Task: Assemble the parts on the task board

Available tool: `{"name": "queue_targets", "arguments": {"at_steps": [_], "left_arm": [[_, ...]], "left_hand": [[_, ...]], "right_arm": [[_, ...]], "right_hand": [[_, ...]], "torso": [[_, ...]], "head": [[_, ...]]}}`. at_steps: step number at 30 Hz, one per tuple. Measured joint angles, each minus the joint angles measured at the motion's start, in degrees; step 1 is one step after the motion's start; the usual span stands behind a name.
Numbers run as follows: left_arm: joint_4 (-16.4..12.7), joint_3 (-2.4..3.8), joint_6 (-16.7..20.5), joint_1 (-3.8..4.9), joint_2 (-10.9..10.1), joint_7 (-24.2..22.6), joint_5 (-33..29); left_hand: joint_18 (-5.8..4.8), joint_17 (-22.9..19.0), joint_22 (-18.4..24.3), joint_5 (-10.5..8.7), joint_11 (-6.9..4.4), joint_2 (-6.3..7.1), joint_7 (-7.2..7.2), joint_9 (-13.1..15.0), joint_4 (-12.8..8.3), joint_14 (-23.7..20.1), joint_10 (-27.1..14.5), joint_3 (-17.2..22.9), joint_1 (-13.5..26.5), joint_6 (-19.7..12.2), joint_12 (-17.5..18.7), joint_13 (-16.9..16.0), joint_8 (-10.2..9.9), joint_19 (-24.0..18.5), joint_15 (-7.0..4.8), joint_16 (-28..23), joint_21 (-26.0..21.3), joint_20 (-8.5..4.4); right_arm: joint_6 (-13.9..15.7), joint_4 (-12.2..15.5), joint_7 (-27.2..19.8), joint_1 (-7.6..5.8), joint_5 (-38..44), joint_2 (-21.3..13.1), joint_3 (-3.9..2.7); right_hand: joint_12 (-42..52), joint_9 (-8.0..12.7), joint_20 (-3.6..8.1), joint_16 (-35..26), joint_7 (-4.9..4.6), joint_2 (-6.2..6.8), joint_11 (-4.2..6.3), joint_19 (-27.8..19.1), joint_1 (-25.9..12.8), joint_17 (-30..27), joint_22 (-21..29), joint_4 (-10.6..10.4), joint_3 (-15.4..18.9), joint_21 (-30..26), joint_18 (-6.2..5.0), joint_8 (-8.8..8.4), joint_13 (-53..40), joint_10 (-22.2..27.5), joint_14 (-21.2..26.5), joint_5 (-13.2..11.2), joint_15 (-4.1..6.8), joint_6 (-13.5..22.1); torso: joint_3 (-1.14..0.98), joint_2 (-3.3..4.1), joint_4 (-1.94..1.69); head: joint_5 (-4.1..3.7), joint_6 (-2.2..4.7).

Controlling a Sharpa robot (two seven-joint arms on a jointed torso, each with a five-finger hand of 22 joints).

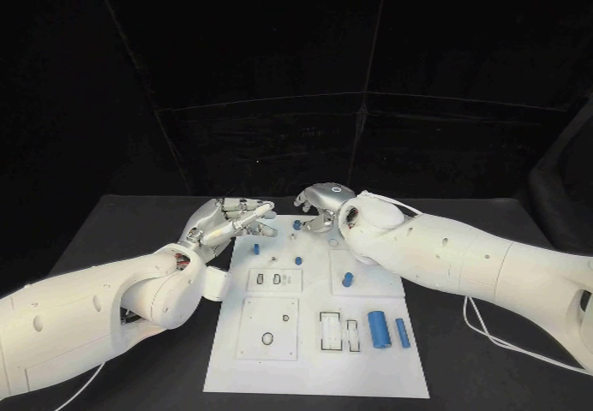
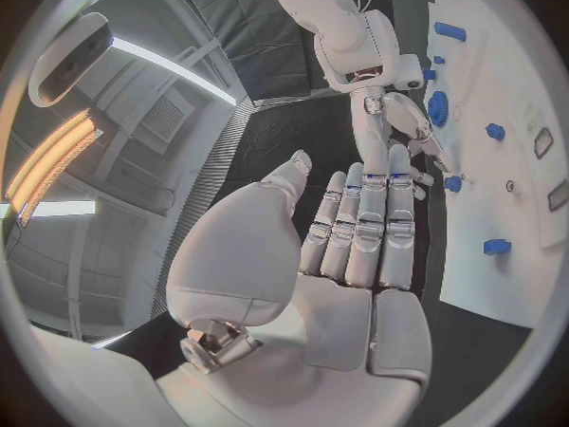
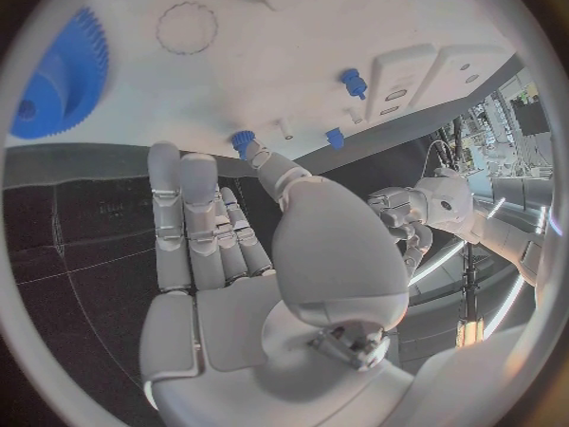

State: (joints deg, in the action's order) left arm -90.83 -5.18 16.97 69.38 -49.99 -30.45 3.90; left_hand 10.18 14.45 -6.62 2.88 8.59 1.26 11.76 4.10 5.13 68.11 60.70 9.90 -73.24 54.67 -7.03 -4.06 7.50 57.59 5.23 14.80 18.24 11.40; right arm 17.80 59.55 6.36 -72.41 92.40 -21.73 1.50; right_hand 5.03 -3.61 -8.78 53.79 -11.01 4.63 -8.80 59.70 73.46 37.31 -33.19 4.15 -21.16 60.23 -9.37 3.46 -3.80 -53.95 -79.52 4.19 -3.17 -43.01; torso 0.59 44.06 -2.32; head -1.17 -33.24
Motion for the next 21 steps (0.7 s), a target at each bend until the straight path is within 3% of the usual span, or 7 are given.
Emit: {"name": "queue_targets", "arguments": {"at_steps": [4,8,10,12,16,18,21], "left_arm": [[0.0,0.0,-0.1,0.0,-0.1,0.0,0.0],[-0.1,-0.02,-0.1,0.02,-0.5,0.1,0.0],[-0.1,-0.02,-0.1,0.04,-0.6,0.1,0.0],[-0.2,-0.02,-0.2,0.06,-0.7,0.1,0.0],[-0.2,-0.02,-0.3,0.07,-0.9,0.2,0.0],[-0.3,-0.02,-0.3,0.07,-0.9,0.2,0.0],[-0.2,-0.02,-0.4,0.07,-0.9,0.2,0.0]], "left_hand": [[0.0,0.0,0.0,0.0,0.0,0.0,0.0,0.0,0.0,0.0,0.0,0.0,0.0,0.0,0.0,0.0,0.0,0.0,0.0,0.0,0.0,0.0],[0.0,0.1,0.0,0.0,0.0,0.0,0.0,0.0,0.0,0.0,0.0,0.0,0.0,0.0,0.0,0.0,0.0,0.0,0.0,0.0,0.0,0.0],[0.0,0.1,0.0,0.0,0.0,0.0,0.0,0.0,0.0,0.0,0.0,0.0,0.0,0.0,0.0,0.0,0.0,0.0,0.0,0.0,0.0,0.0],[-0.01,0.1,0.0,0.0,0.0,0.0,0.0,0.0,0.0,0.0,0.0,0.0,0.0,0.0,0.0,0.0,0.0,0.0,0.0,0.0,0.0,0.0],[-0.01,0.1,0.1,0.0,0.0,0.0,0.0,0.0,0.0,0.0,0.0,0.0,0.0,0.0,0.0,0.0,0.0,0.0,0.0,-0.2,0.0,0.0],[-0.01,0.1,0.1,0.0,0.0,0.0,0.0,0.0,0.0,0.0,0.0,0.0,0.0,0.0,0.0,0.0,0.0,0.0,0.0,-0.2,0.0,0.0],[-0.01,0.1,0.1,0.0,0.0,0.0,0.0,0.0,0.0,0.0,0.0,0.0,0.0,0.0,0.0,0.0,0.0,0.0,0.0,-0.2,0.0,0.0]], "right_arm": [[1.1,3.4,0.0,-0.04,-0.3,-3.2,0.0],[2.3,7.4,-0.1,-0.6,-2.1,-8.3,0.03],[2.6,9.1,0.0,-0.93,-3.6,-10.9,0.01],[2.6,10.9,0.2,-1.24,-5.7,-13.8,-0.1],[2.0,12.6,1.1,-1.6,-8.9,-17.3,-0.6],[1.1,13.2,1.7,-1.77,-10.6,-18.7,-0.81],[-0.8,13.4,2.8,-1.82,-12.2,-19.8,-0.94]], "right_hand": [[2.7,-0.9,0.43,3.6,-0.91,-0.65,0.93,3.8,0.6,4.4,-5.3,-0.5,0.4,2.9,0.0,1.85,-0.6,-4.7,-2.1,2.6,0.76,-6.8],[8.3,-1.2,2.05,10.5,1.19,-0.08,3.84,10.1,-0.6,13.1,-15.6,-2.8,0.8,9.2,1.4,3.18,-3.0,-15.4,-4.5,4.8,2.72,-10.2],[11.4,-1.2,3.1,12.3,2.07,1.32,5.11,11.7,-2.1,15.2,-18.5,-4.1,2.1,11.0,1.4,3.42,-5.0,-19.9,-4.5,6.3,3.94,-11.0],[15.3,-1.2,3.95,14.8,2.99,2.75,6.07,13.8,-3.5,18.4,-22.2,-5.4,4.1,13.2,2.75,3.42,-8.1,-23.1,-4.5,7.7,4.7,-11.1],[27.6,-0.8,4.65,20.7,3.63,3.34,6.46,17.1,-4.9,26.3,-29.1,-7.7,8.4,17.1,3.64,3.41,-20.8,-24.4,-4.4,8.7,4.83,-10.4],[39.5,-0.7,4.58,23.8,3.13,2.95,6.43,18.2,-4.5,30.6,-32.2,-9.4,11.6,18.9,3.63,3.41,-34.2,-23.0,-4.4,8.8,4.83,-9.7],[47.7,-0.6,4.12,26.2,2.88,2.49,6.02,19.0,-4.0,34.2,-34.6,-11.0,14.4,20.2,4.53,3.42,-43.7,-22.6,-4.4,8.8,4.83,-8.6]], "torso": [[-0.02,0.0,0.07],[0.0,-0.1,0.24],[0.03,-0.17,0.41],[0.09,-0.28,0.64],[0.15,-0.4,0.99],[0.19,-0.45,1.15],[0.23,-0.49,1.42]], "head": [[-0.12,0.07],[-0.12,0.19],[-0.12,0.25],[-0.13,0.29],[-0.04,0.41],[0.02,0.46],[0.08,0.48]]}}
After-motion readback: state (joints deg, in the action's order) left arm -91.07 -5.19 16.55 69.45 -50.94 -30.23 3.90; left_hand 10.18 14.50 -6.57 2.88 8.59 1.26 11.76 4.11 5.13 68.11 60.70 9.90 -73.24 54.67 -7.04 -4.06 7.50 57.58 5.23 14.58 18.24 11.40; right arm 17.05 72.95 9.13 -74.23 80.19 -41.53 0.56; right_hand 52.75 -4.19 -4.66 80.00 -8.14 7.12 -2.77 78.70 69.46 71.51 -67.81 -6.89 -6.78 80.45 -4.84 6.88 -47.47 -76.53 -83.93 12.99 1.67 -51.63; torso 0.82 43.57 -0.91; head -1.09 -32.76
